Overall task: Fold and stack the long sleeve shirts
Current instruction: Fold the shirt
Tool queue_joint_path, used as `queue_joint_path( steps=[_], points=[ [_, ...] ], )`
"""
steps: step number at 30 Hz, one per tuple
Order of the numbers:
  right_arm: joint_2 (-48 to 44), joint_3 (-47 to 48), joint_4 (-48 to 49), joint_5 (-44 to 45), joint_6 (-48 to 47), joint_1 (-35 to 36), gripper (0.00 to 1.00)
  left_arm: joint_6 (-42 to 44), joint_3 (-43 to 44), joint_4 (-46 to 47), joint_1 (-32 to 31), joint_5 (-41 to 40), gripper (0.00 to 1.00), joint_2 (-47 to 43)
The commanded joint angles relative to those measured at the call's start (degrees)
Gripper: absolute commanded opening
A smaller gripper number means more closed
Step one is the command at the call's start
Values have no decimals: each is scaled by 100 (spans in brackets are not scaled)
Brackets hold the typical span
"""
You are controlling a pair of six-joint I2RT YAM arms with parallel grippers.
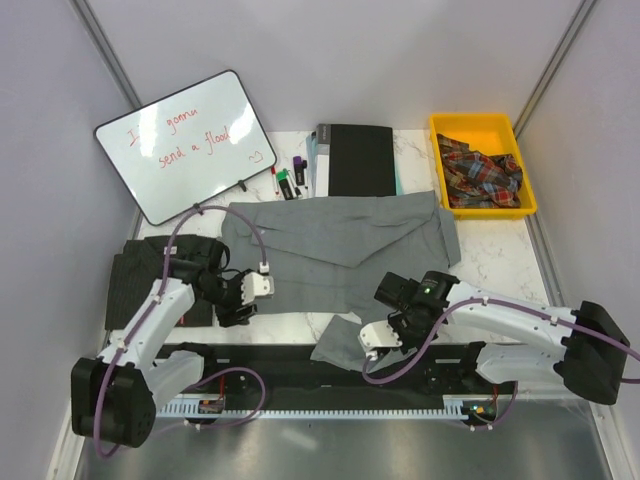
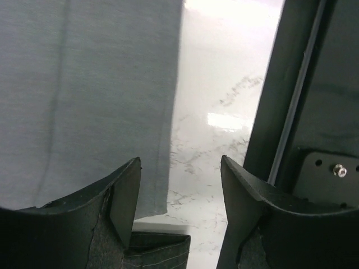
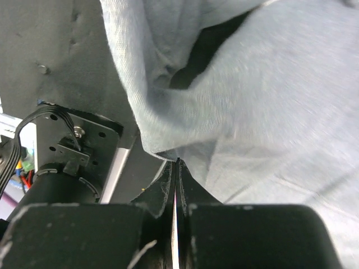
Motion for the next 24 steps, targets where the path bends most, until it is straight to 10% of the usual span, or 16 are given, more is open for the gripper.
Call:
queue_joint_path(
  steps=[1, 16, 24],
  points=[
    [-384, 260, -128, 134, 216, 5, 0, 935, -450, -315, -435, -769, 66, -262],
    [-929, 445, -383, 309, 295, -117, 0, 319, -1146, 1488, -1245, -1798, 50, -193],
    [-1113, 875, -734, 222, 365, -417, 0, 680, -1269, 1199, -1298, -1658, 13, -262]
  ],
)
